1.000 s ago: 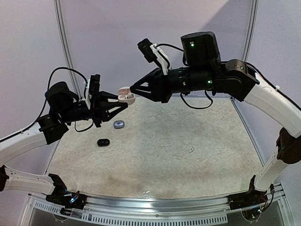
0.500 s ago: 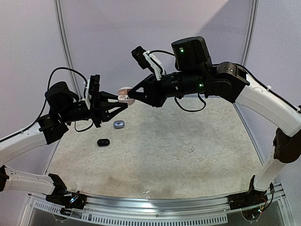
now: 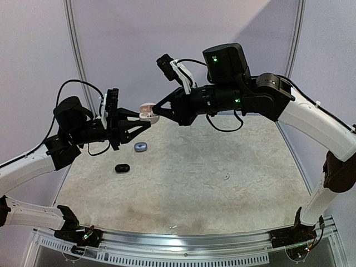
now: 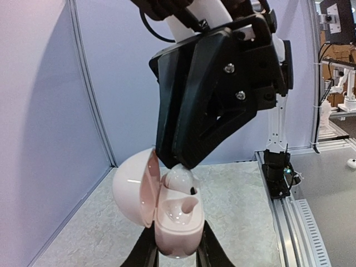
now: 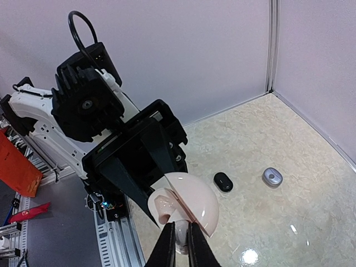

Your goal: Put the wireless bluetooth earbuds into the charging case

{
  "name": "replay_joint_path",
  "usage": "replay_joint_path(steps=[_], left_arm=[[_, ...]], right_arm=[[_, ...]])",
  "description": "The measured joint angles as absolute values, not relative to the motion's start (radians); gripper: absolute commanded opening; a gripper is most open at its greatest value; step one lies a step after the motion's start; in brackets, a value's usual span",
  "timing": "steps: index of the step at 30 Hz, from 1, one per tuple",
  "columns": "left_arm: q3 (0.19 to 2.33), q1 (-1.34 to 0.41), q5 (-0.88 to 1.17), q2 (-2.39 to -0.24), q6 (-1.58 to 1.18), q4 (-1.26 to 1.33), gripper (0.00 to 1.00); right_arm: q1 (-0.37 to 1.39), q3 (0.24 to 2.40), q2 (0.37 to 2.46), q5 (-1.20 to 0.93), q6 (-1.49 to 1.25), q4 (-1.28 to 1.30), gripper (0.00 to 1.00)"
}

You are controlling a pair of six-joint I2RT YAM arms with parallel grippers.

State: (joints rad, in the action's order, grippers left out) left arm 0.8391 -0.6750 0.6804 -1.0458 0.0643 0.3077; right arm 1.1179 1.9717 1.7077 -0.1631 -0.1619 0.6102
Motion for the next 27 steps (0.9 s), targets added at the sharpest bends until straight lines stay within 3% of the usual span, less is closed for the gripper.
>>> replay_joint_path(steps=[10, 22, 27], left_arm=[[0.839, -0.673, 0.669, -1.046, 0.067, 0.281, 0.00], [0.835, -0.672, 0.657, -1.052, 0.054, 0.276, 0.00], [0.835, -0.672, 0.658, -1.051, 0.052, 0.304, 0.00]], right_arm=[[1.116, 1.964, 1.721, -0.150, -0.181, 0.606, 0.12], [1.120, 1.921, 1.702, -0.102, -0.195, 0.575, 0.44], [1.119, 1.892, 1.648, -0.036, -0.184, 0.573, 0.48]])
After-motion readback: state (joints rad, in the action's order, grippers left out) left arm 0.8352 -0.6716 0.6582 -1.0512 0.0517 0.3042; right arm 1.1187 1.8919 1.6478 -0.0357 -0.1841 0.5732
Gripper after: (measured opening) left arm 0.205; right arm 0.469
